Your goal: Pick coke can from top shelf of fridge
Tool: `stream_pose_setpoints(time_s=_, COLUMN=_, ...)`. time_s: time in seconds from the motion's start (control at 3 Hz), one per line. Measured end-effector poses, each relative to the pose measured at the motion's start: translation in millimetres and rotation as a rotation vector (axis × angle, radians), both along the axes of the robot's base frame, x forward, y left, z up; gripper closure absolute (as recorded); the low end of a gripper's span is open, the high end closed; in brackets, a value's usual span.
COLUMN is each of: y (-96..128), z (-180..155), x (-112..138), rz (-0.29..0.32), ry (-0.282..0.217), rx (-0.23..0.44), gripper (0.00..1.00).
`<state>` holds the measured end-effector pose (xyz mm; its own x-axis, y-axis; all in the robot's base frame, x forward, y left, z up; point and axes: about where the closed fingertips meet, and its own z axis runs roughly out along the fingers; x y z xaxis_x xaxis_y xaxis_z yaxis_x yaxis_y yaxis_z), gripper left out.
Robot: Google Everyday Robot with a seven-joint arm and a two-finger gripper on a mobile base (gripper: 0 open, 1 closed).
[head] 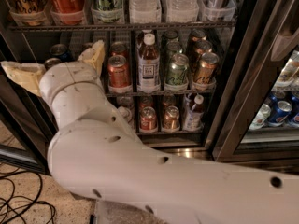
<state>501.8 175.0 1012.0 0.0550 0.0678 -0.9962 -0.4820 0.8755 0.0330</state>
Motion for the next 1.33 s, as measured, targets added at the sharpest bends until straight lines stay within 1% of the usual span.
stream_pose_setpoints(time_s=0.33, y=-3.2, z=-40.6, x=35.2, rz=-0.035, ry=0.011, rx=0.052, gripper=0.00)
stream_pose_setpoints(time_s=0.67, y=-10.5, z=-60.7, x=68.0, rz=-0.055, ry=-0.021, rx=0.127, gripper=0.00)
stream_pose_setpoints(time_s=1.0, y=-25.1, z=-43.7, x=79.3, rz=-0.067, ry=-0.121, rx=0.121, gripper=0.06)
stream_pose_setpoints(time_s=1.33, y=-31.6, z=-5.1, x=60.6, rz=-0.053, ry=-0.197, rx=0.092, gripper=0.13)
